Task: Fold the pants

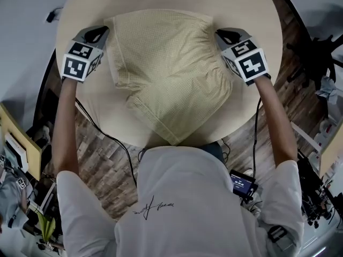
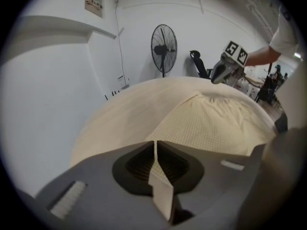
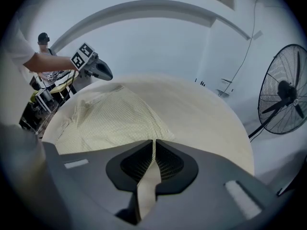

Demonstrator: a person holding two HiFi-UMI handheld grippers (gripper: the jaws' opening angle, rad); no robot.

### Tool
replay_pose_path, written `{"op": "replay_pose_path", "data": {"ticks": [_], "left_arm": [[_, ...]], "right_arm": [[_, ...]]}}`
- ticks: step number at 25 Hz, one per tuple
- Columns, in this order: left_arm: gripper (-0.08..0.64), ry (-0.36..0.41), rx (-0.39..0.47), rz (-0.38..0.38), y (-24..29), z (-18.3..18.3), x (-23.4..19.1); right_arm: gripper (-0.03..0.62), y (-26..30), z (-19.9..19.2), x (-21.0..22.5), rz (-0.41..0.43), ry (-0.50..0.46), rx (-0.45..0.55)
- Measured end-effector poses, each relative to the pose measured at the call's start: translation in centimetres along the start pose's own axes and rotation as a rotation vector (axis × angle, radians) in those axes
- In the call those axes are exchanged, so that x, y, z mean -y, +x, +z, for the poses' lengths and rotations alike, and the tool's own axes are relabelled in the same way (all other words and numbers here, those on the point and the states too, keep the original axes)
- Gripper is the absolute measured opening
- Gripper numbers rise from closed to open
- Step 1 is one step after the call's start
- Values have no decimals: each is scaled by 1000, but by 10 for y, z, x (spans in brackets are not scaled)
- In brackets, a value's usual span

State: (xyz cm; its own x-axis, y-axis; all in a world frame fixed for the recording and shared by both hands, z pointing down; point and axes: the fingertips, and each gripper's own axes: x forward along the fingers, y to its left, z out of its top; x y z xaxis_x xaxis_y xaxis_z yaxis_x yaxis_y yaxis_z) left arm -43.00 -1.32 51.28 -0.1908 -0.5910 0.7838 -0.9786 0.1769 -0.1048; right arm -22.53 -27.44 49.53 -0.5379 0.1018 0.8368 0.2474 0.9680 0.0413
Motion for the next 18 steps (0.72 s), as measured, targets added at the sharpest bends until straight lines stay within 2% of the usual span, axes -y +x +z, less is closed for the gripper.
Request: {"op": "replay_pose_path", "data": {"ticks": [6, 8, 10, 13, 18], "left_arm": [[51, 173, -144, 21, 34, -13, -31], [52, 168, -167, 15, 41, -16, -40], [66, 135, -191, -26, 50, -21, -42], [113, 132, -244, -64, 63, -36, -47], [149, 126, -241, -100, 69, -36, -53]], "right_arm": [[0, 9, 1, 15, -14, -35, -35], [0, 14, 0, 15, -17, -54, -53], [0, 16, -1, 15, -20, -76, -67], [0, 19, 1, 13, -21, -85, -67], [0, 28, 1, 6, -13, -90, -65]]}}
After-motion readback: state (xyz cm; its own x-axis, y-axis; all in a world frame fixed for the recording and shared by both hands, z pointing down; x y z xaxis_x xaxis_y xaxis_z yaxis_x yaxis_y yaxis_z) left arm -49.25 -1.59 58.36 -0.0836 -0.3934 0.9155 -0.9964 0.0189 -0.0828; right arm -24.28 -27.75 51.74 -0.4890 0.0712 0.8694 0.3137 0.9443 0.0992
